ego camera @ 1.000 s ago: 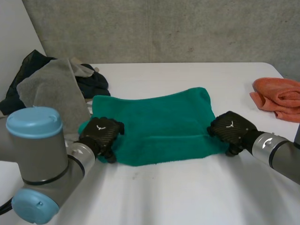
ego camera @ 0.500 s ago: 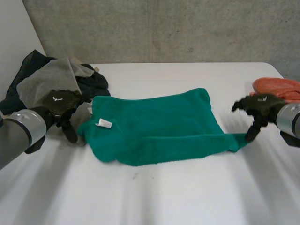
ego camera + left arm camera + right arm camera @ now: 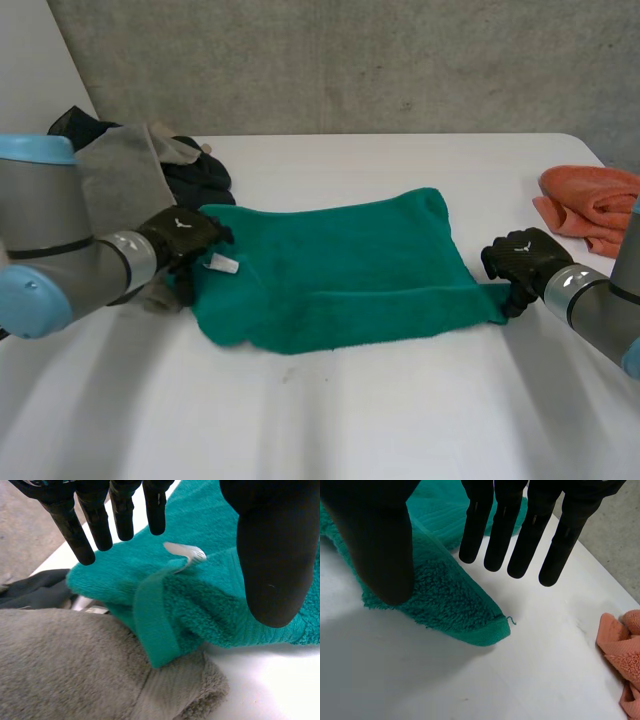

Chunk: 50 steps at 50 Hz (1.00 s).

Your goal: Fold the laundry.

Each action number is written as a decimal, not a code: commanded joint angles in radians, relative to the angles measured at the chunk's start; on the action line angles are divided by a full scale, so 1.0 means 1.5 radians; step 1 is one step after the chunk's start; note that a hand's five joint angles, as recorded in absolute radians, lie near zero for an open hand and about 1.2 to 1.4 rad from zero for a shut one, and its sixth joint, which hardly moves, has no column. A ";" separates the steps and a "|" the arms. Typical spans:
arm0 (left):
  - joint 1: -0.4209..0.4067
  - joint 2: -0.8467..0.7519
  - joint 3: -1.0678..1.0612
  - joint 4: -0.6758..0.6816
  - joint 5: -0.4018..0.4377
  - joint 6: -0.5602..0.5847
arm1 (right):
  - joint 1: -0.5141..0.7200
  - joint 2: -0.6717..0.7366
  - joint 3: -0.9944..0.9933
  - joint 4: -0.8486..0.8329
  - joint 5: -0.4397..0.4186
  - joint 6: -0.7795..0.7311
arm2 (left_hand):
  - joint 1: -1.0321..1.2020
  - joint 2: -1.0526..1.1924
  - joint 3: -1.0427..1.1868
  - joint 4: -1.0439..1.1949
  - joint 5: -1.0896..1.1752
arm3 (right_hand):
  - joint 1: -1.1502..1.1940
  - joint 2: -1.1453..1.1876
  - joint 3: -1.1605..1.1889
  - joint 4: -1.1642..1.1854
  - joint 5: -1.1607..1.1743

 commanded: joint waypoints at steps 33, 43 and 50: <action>0.019 0.443 -0.113 0.008 -0.124 -0.123 | -0.079 -0.343 -0.210 0.329 -0.052 -0.077 | 0.747 0.746 0.750 0.745 0.742 | 0.458 0.463 0.458 0.459 0.461; 0.022 0.233 -0.065 -0.016 -0.126 -0.111 | -0.019 -0.154 -0.244 0.363 0.070 -0.213 | 0.747 0.746 0.750 0.745 0.742 | 0.458 0.463 0.458 0.459 0.461; 0.002 0.066 0.080 0.061 -0.129 -0.108 | 0.014 -0.010 -0.334 0.207 0.100 -0.138 | 0.747 0.746 0.750 0.745 0.742 | 0.458 0.463 0.458 0.459 0.461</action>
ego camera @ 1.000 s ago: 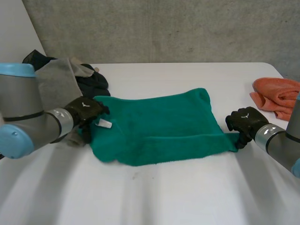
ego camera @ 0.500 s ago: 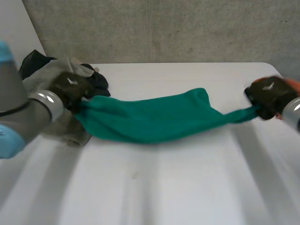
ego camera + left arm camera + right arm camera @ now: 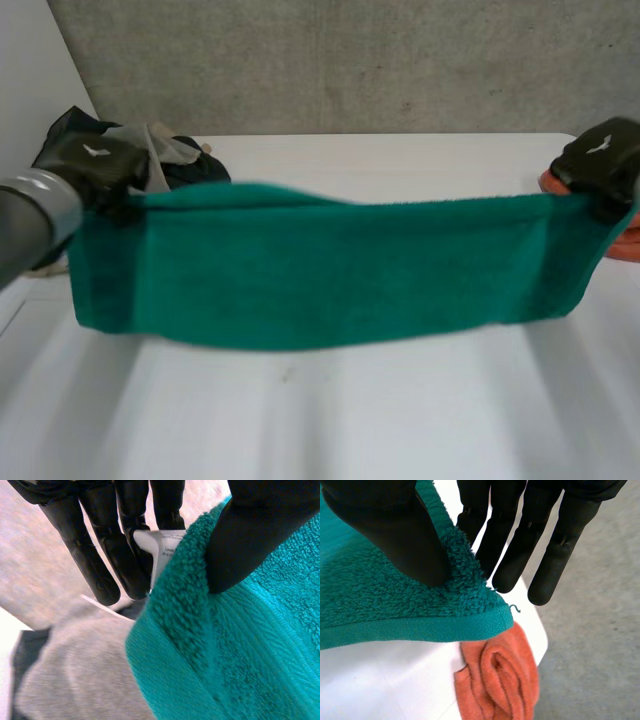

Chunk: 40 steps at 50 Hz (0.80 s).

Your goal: Fold the laundry.

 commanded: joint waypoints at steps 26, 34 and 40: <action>-0.040 -0.128 0.086 0.463 -0.045 -0.149 | -0.002 0.092 -0.029 -0.599 -0.008 0.297 | 0.157 0.133 0.134 0.131 0.165 | 0.180 0.145 0.141 0.133 0.159; -0.063 -0.135 -0.120 0.467 -0.047 -0.131 | -0.012 0.135 0.113 -0.509 -0.047 0.286 | 0.157 0.133 0.134 0.131 0.165 | 0.180 0.145 0.141 0.133 0.159; -0.064 -0.137 -0.225 0.455 -0.051 -0.089 | -0.025 0.172 0.182 -0.469 -0.062 0.227 | 0.157 0.133 0.134 0.131 0.165 | 0.180 0.145 0.141 0.133 0.159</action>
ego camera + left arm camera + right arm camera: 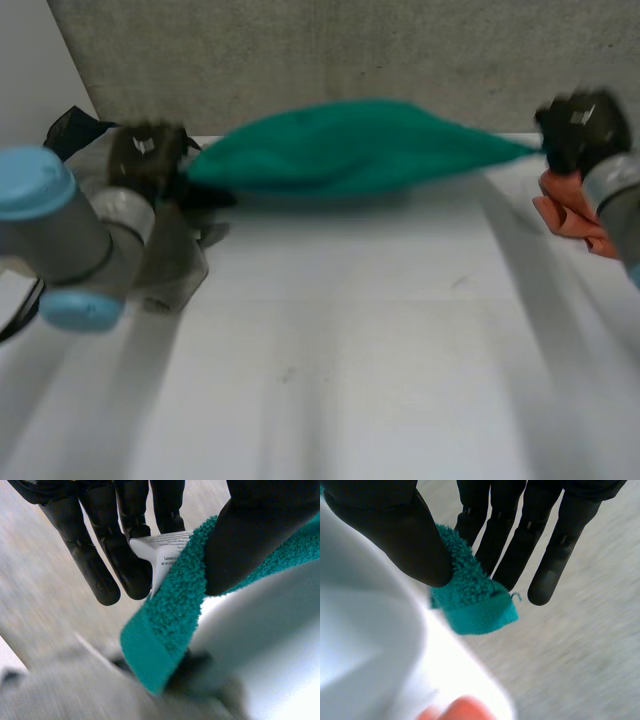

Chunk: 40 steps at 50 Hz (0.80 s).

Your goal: Fold the laundry.

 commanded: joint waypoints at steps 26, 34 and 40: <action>-0.014 0.063 -0.057 -0.308 0.021 0.227 | -0.021 0.004 0.149 0.088 -0.048 -0.095 | -0.567 -0.591 -0.590 -0.593 -0.559 | 0.180 0.145 0.138 0.132 0.147; -0.038 -0.026 0.077 -0.390 0.049 0.250 | -0.023 0.007 0.150 0.088 -0.048 -0.103 | -0.481 -0.505 -0.504 -0.507 -0.472 | 0.180 0.145 0.138 0.132 0.147; -0.057 -0.115 0.210 -0.484 0.050 0.261 | -0.023 0.012 0.150 0.088 -0.048 -0.106 | -0.461 -0.485 -0.484 -0.487 -0.453 | 0.180 0.145 0.138 0.132 0.147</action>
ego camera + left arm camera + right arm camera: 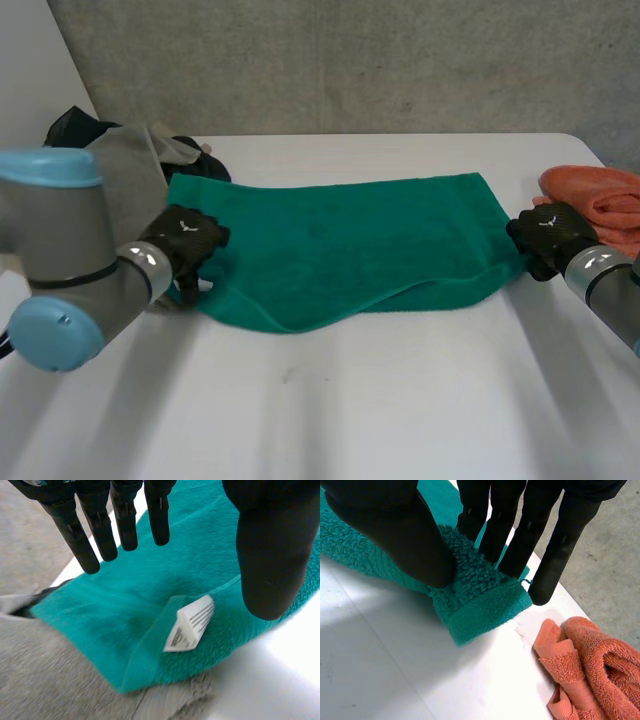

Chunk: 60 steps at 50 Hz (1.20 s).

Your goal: Fold the laundry.

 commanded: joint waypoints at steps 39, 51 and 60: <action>0.020 0.043 -0.014 -0.177 -0.052 0.065 | -0.049 -0.104 0.024 0.212 -0.007 -0.163 | 0.682 0.682 0.682 0.682 0.679 | 0.180 0.145 0.138 0.132 0.145; 0.023 0.255 -0.294 -0.217 -0.032 0.060 | -0.168 -0.277 0.176 0.521 -0.041 -0.474 | 0.682 0.682 0.682 0.682 0.679 | 0.180 0.145 0.138 0.132 0.145; 0.024 0.196 -0.272 -0.082 -0.041 0.031 | -0.114 -0.211 0.122 0.415 -0.052 -0.365 | 0.682 0.682 0.682 0.682 0.679 | 0.180 0.145 0.138 0.132 0.145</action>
